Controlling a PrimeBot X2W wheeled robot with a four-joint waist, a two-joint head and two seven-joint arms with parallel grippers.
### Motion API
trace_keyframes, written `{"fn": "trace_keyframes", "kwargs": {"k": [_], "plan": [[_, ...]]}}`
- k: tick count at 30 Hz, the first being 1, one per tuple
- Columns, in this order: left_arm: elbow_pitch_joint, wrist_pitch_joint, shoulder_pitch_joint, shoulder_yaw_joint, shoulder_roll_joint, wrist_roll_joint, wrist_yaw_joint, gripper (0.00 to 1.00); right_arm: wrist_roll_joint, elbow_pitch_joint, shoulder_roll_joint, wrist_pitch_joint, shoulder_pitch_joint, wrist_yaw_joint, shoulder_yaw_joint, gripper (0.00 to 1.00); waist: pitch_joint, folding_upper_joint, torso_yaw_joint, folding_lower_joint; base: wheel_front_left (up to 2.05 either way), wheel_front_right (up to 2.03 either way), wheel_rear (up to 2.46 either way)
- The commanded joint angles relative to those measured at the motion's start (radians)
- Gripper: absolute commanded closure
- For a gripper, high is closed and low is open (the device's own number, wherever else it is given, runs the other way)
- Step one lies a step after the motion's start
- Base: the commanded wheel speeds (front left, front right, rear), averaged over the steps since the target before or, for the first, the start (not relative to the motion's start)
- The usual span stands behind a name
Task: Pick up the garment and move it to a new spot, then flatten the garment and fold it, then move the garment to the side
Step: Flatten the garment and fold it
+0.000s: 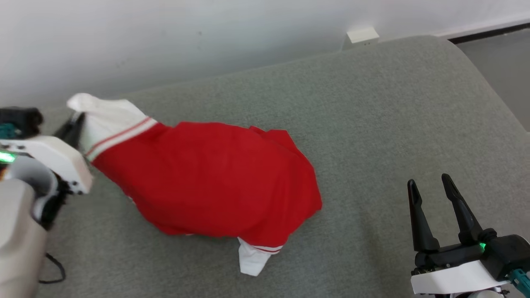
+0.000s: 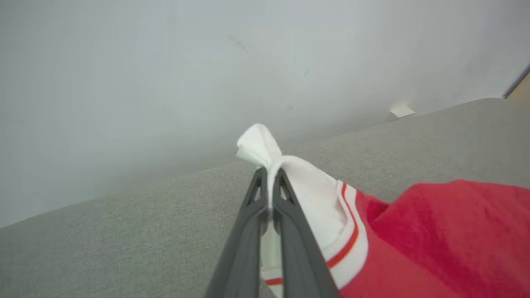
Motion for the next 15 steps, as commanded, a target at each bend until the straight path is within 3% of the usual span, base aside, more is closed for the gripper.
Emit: {"fn": "trace_keyframes", "kwargs": {"k": [1, 6, 10, 11, 12, 13, 15], "plan": [[0.029, 0.003, -0.027, 0.011, 0.032, -0.001, 0.003, 1.00, 0.007, -0.007, -0.004, 0.001, -0.017, -0.002, 0.001, 0.00, 0.033, 0.0000, -0.034, -0.0001, 0.00, 0.00, 0.00], [0.133, -0.008, -0.099, 0.039, 0.096, -0.012, 0.003, 1.00, 0.017, -0.006, -0.003, 0.001, -0.033, -0.002, 0.013, 0.00, 0.065, 0.0000, -0.073, -0.0001, 0.00, 0.00, 0.00], [0.221, -0.013, -0.126, 0.036, 0.112, -0.023, 0.003, 1.00, 0.019, -0.005, -0.004, 0.001, -0.041, -0.002, 0.021, 0.00, 0.076, 0.0000, -0.091, -0.0001, 0.00, 0.00, 0.00], [0.236, -0.018, -0.131, 0.032, 0.111, -0.033, 0.002, 0.50, 0.020, -0.005, -0.004, 0.001, -0.043, -0.002, 0.021, 0.00, 0.077, 0.0000, -0.093, -0.0001, 0.00, 0.00, 0.00], [0.236, -0.018, -0.131, 0.032, 0.111, -0.033, 0.002, 0.50, 0.020, -0.005, -0.004, 0.001, -0.043, -0.002, 0.021, 0.00, 0.077, 0.0000, -0.093, -0.0001, 0.00, 0.00, 0.00], [0.246, -0.023, -0.136, 0.027, 0.110, -0.041, 0.002, 0.02, 0.021, -0.005, -0.003, 0.001, -0.044, -0.002, 0.022, 0.00, 0.078, 0.0000, -0.094, -0.0001, 0.00, 0.00, 0.00], [0.257, -0.045, -0.134, 0.000, 0.092, -0.063, 0.002, 0.00, 0.018, -0.002, -0.004, 0.001, -0.039, -0.002, 0.012, 0.00, 0.071, 0.0000, -0.084, -0.0001, 0.00, 0.00, 0.00]]}}
